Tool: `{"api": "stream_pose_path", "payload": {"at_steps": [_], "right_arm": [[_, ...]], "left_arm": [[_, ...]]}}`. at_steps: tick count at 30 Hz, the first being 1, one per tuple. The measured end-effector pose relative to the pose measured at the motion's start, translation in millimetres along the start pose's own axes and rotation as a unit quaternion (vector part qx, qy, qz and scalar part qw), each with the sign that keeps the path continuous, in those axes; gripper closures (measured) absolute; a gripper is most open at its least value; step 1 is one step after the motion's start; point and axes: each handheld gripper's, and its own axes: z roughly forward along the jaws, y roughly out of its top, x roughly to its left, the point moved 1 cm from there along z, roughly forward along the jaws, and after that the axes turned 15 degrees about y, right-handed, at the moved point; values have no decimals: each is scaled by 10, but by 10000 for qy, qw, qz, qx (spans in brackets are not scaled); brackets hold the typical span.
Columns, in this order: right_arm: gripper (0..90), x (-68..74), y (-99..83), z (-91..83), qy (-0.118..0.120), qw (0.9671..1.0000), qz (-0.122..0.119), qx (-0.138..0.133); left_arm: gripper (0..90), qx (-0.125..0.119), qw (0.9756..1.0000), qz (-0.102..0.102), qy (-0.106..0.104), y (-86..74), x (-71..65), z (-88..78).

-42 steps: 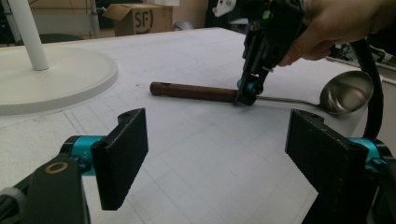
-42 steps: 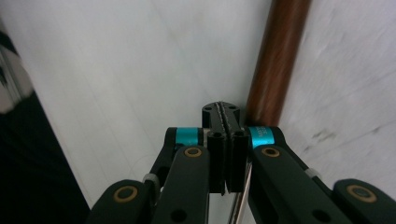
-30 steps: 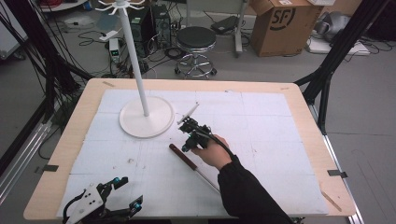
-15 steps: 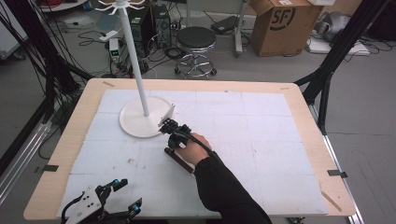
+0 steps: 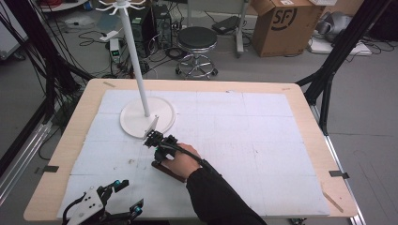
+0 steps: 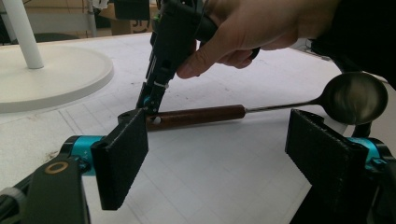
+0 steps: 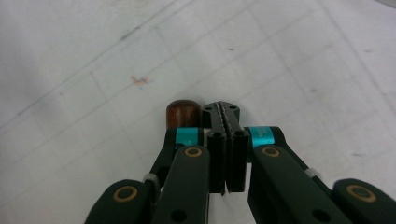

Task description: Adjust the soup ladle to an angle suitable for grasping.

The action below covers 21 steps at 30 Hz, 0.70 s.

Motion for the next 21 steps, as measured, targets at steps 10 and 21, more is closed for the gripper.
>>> {"api": "stream_pose_path", "payload": {"at_steps": [10, 21], "right_arm": [[900, 77, 23, 44, 61, 10000, -76, -10], [899, 15, -9, -70, -278, 9995, -128, -62]], "left_arm": [[219, 1, 10000, -12, 5, -1, 1, -3], [219, -34, 10000, -55, 34, -2, 31, -29]]}}
